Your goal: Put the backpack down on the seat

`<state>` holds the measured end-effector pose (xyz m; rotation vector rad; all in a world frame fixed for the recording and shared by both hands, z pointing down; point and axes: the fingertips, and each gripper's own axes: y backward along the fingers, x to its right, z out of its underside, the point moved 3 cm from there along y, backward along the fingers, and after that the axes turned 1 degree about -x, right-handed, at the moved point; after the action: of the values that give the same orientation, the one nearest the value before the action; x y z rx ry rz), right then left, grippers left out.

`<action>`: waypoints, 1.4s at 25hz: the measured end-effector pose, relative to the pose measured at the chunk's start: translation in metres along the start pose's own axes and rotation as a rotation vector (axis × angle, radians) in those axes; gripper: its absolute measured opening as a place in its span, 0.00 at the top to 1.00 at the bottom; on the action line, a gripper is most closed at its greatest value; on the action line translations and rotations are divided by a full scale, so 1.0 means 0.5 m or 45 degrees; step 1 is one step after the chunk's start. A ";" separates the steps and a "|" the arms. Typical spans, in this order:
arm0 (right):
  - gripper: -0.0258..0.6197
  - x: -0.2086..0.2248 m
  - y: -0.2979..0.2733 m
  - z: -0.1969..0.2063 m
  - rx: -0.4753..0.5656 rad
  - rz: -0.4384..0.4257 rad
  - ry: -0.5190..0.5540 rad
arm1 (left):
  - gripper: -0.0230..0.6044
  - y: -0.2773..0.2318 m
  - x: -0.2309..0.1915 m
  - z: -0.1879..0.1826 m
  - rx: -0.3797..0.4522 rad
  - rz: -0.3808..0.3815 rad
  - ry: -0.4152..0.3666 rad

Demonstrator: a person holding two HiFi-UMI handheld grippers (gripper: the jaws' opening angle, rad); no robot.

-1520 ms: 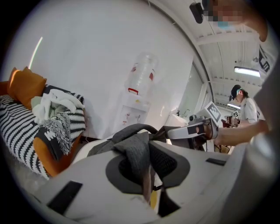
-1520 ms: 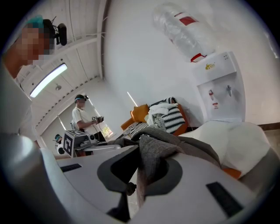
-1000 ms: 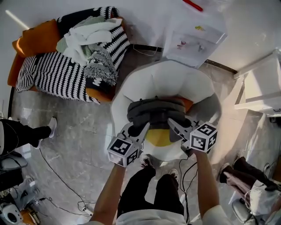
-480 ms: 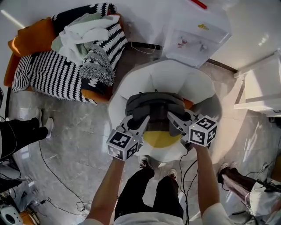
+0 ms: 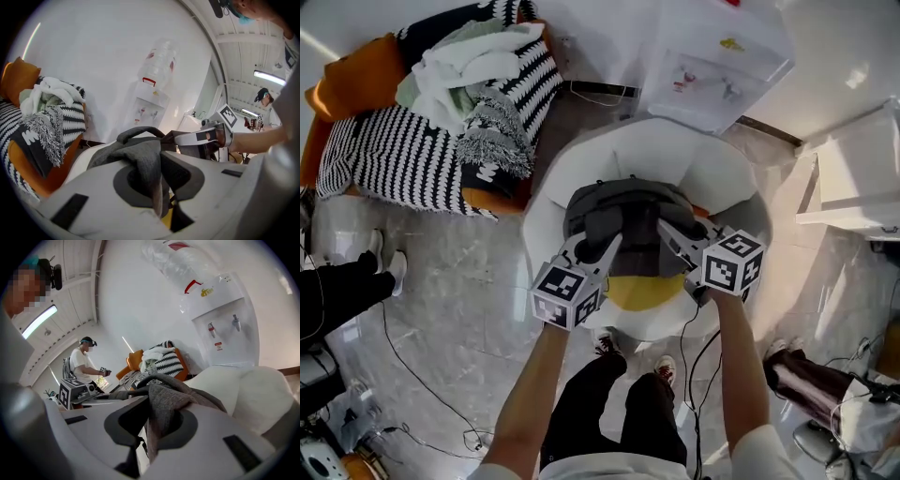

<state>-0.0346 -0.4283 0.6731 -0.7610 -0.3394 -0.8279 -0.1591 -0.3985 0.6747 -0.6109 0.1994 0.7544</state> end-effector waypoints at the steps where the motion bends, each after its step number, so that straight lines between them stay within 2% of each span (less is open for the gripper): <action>1: 0.91 0.003 -0.003 -0.001 -0.002 0.013 0.007 | 0.87 -0.004 -0.002 0.003 0.000 0.003 -0.008; 6: 0.91 0.009 -0.013 -0.002 -0.009 0.040 0.038 | 0.86 -0.010 -0.012 0.021 -0.008 0.007 -0.022; 12: 0.89 0.042 -0.021 0.010 -0.015 0.090 0.005 | 0.85 -0.041 -0.025 0.039 -0.057 0.020 -0.004; 19: 0.86 0.088 -0.021 0.029 -0.028 0.159 -0.042 | 0.84 -0.084 -0.027 0.050 -0.109 0.023 -0.075; 27: 0.81 0.153 -0.011 0.058 -0.049 0.229 -0.120 | 0.76 -0.118 -0.037 0.064 -0.120 0.006 -0.124; 35: 0.81 0.186 -0.028 0.082 -0.102 0.249 -0.132 | 0.74 -0.127 -0.061 0.077 -0.132 -0.011 -0.103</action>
<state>0.0149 -0.4546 0.7587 -0.8992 -0.3202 -0.6222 -0.1390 -0.4296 0.7461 -0.6780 0.0835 0.7831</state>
